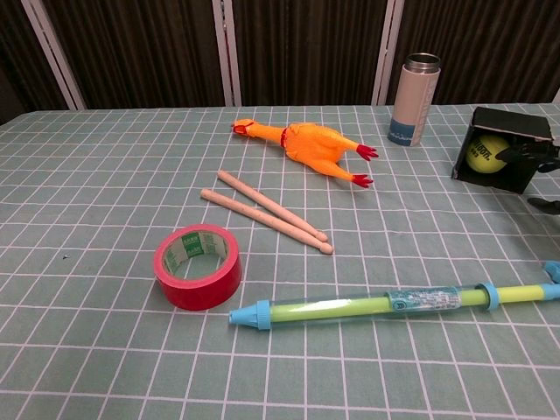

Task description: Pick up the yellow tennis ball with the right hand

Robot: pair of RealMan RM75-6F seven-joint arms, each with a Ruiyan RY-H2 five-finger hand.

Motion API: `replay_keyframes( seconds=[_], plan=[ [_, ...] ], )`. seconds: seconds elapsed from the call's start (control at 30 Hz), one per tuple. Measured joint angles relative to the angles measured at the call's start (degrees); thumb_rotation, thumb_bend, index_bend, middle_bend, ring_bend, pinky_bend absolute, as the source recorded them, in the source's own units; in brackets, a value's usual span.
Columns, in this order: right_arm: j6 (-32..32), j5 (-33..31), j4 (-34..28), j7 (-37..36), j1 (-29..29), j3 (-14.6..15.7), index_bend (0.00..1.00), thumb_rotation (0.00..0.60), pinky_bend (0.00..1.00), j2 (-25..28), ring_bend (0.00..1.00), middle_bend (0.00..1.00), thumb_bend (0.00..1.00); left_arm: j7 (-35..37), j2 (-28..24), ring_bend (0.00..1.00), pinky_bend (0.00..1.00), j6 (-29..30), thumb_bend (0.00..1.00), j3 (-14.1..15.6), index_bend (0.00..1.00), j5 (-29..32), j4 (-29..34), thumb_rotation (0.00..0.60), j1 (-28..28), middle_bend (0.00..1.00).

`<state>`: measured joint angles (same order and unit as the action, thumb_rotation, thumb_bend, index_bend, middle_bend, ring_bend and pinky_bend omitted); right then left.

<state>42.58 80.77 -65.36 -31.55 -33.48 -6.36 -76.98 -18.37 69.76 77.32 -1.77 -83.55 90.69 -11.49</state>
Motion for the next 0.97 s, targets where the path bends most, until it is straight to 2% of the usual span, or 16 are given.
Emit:
replay_keyframes(
  seconds=[0.17,0.37,0.57,0.67,0.8,0.97],
  plan=[
    [5.0,1.5,-6.1,0.9,2.7,1.2,0.00,0.600,0.00,3.2,0.00,0.00,0.52,1.3,-0.8,0.00,0.00,2.3,0.11,0.6,0.00,-2.0,0.4,0.600,0.8,0.00],
    [15.6,3.2,-13.5,7.0,8.7,3.1,0.00,0.600,0.00,7.2,0.00,0.00,0.47,3.6,-2.1,0.00,0.00,5.6,0.11,1.8,0.00,-5.0,1.1,0.600,2.5,0.00],
    [29.4,3.9,-17.2,22.4,16.0,4.3,0.00,0.600,0.00,8.1,0.00,0.00,0.42,6.5,-3.5,0.00,0.00,9.0,0.11,3.2,0.00,-7.7,1.3,0.600,4.3,0.00],
    [38.7,4.4,-18.9,32.9,20.8,4.9,0.00,0.600,0.00,7.5,0.00,0.00,0.40,8.1,-4.1,0.00,0.00,9.8,0.11,3.9,0.00,-8.5,0.9,0.600,5.0,0.00],
    [48.1,5.8,-21.4,42.5,26.5,5.9,0.00,0.600,0.00,6.3,0.00,0.00,0.39,9.7,-4.6,0.00,0.00,11.4,0.11,4.3,0.00,-9.6,0.3,0.600,5.8,0.00],
    [51.8,8.3,-24.5,46.0,29.5,7.3,0.00,0.600,0.00,5.5,0.00,0.00,0.39,10.4,-4.8,0.00,0.00,12.9,0.11,4.7,0.00,-10.8,-0.2,0.600,6.6,0.00]
  ],
)
